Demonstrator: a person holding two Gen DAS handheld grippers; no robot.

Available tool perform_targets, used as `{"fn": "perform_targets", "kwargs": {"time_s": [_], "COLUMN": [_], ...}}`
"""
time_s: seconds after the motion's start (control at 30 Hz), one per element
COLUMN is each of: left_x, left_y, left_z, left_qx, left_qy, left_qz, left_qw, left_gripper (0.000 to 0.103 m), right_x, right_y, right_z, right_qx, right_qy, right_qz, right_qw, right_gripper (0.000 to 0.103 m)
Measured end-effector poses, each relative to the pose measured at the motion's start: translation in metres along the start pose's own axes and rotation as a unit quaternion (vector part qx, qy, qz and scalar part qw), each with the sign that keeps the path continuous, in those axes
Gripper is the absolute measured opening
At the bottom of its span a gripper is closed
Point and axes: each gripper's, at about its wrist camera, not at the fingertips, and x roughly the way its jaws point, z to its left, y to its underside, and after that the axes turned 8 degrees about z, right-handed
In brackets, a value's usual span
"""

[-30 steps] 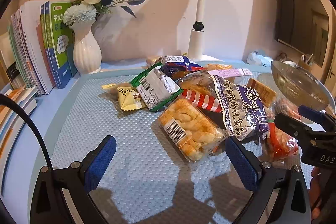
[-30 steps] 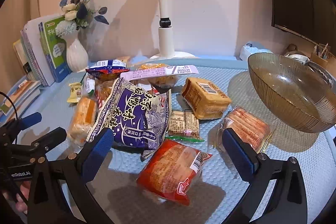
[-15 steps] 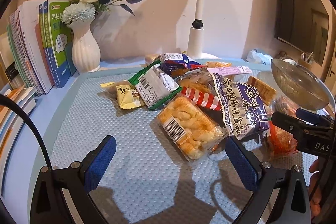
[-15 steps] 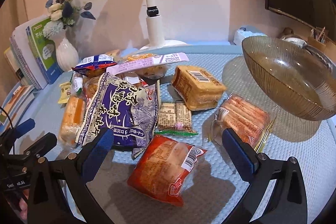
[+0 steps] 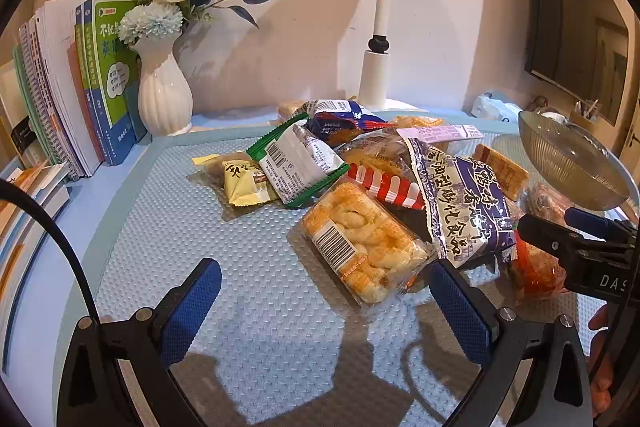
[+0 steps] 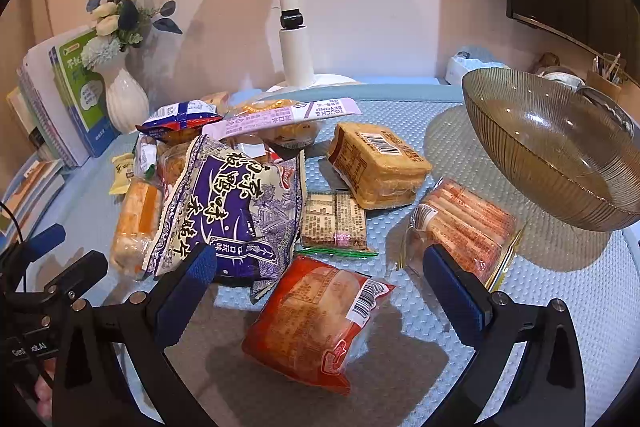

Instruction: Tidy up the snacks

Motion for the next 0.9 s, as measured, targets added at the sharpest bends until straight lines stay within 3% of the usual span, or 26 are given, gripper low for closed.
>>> {"fn": "perform_targets", "kwargs": {"time_s": [0.9], "left_x": [0.0006], "left_y": [-0.0016], "left_z": [0.007], "left_qx": [-0.022], "left_qy": [0.014], "left_qz": [0.007], "left_qw": [0.9996], "left_gripper": [0.103], "right_x": [-0.0036], "right_y": [0.001], "right_z": [-0.0007], "right_qx": [0.001], "right_qy": [-0.004], "right_qz": [-0.011], "right_qw": [1.0], "right_gripper": [0.103]}}
